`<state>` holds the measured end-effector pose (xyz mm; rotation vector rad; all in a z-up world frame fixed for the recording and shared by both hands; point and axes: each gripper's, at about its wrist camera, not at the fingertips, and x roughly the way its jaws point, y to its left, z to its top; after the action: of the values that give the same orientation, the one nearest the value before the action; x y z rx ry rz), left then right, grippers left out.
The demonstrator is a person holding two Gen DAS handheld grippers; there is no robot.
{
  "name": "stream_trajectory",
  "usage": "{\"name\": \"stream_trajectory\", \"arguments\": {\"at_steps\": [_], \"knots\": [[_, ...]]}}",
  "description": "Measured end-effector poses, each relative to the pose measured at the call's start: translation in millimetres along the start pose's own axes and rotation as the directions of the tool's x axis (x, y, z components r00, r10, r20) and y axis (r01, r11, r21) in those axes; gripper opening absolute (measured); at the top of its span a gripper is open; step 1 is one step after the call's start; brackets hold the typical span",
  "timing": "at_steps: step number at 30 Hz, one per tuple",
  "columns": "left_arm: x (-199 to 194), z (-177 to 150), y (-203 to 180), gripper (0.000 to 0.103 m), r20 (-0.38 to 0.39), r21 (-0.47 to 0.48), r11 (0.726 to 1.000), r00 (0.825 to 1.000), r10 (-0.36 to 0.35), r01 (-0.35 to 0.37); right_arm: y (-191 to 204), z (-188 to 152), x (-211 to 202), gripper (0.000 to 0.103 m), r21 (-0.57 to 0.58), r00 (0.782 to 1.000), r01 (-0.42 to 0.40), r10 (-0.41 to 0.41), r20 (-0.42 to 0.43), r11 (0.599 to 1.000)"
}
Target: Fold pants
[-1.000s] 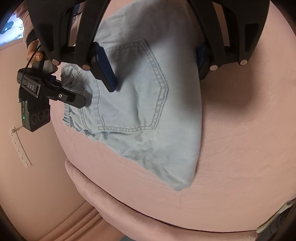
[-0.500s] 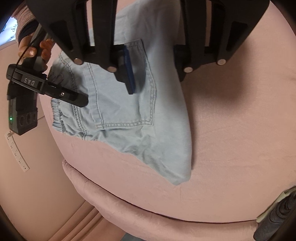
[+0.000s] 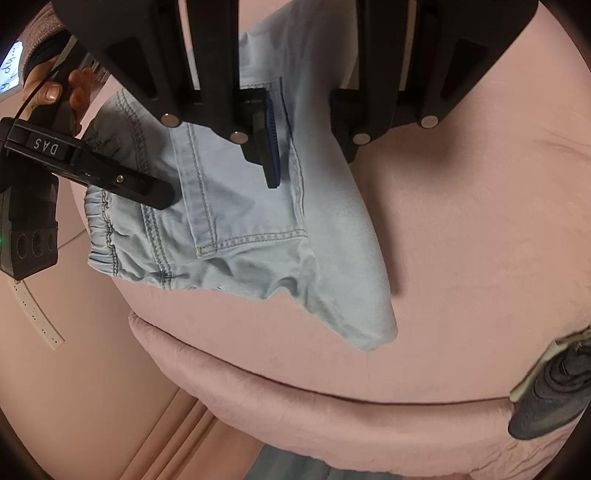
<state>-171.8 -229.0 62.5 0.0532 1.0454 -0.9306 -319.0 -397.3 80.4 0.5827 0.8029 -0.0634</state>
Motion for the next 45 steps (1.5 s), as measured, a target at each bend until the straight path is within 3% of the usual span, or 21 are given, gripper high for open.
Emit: {"name": "stream_trajectory", "arguments": {"at_steps": [8, 36, 45], "knots": [[-16.6, 6.2, 5.5, 0.018, 0.040, 0.019, 0.999, 0.999, 0.026, -0.027, 15.6, 12.8, -2.4, 0.043, -0.036, 1.000, -0.011, 0.012, 0.027, 0.999], [10.5, 65.8, 27.0, 0.018, 0.068, 0.025, 0.996, 0.994, 0.081, -0.083, 29.0, 19.4, 5.4, 0.043, -0.045, 0.999, -0.001, 0.003, 0.039, 0.999], [21.7, 79.4, 37.5, 0.018, 0.058, 0.021, 0.995, 0.994, 0.096, -0.098, 23.3, 39.6, 18.5, 0.043, -0.043, 1.000, 0.000, 0.001, 0.030, 0.999]]}}
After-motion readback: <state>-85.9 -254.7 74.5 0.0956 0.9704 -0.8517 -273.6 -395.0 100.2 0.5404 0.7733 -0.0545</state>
